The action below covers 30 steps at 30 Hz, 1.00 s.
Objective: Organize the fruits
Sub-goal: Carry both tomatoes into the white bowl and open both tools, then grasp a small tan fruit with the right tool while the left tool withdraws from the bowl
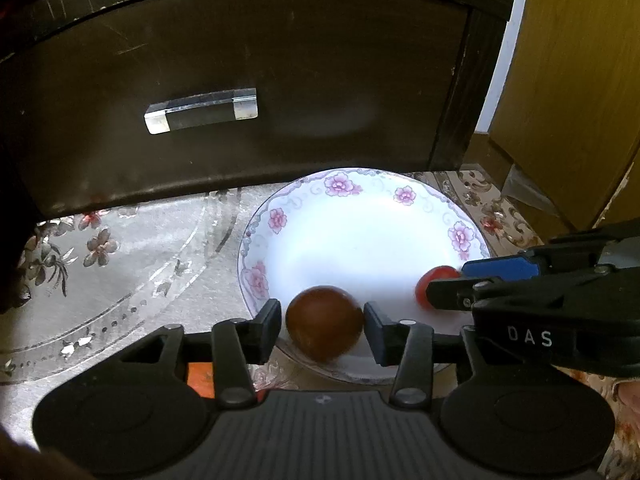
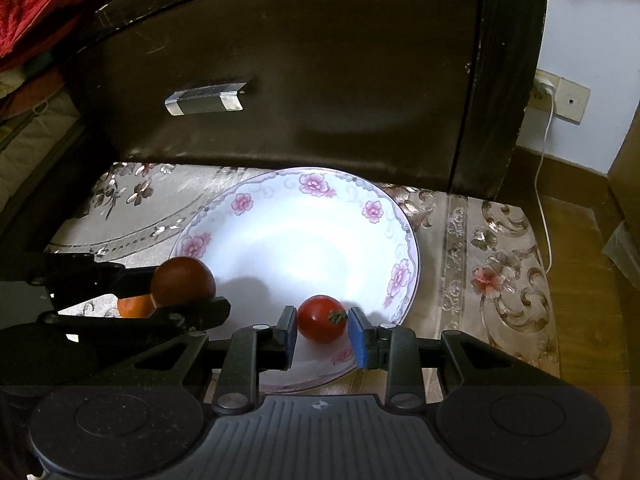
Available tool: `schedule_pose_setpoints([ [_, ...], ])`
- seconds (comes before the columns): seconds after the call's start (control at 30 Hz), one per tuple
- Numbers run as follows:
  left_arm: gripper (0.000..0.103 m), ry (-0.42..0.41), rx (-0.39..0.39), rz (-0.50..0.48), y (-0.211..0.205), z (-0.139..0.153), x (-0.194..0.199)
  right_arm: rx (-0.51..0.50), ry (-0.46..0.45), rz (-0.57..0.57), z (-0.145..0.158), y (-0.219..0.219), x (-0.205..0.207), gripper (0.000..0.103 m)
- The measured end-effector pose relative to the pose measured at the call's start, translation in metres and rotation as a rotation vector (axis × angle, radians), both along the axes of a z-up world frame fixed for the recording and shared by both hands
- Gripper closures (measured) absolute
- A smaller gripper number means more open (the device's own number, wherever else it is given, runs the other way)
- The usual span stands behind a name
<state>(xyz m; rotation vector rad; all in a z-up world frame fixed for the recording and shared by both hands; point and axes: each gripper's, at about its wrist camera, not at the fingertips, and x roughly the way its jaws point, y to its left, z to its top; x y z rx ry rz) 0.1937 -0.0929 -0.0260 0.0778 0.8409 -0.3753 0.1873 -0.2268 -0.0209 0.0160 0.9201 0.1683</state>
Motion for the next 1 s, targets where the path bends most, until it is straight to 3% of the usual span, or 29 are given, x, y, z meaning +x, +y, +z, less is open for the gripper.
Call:
schedule_pose_setpoints([
  [0.43, 0.045, -0.028, 0.032, -0.012, 0.008, 0.021, -0.015, 0.011, -0.028, -0.014, 0.009, -0.002, -0.004, 0.066],
  [1.0, 0.043, -0.037, 0.027, 0.031, 0.047, 0.055, -0.049, 0.069, -0.100, -0.015, 0.038, 0.000, -0.026, 0.065],
])
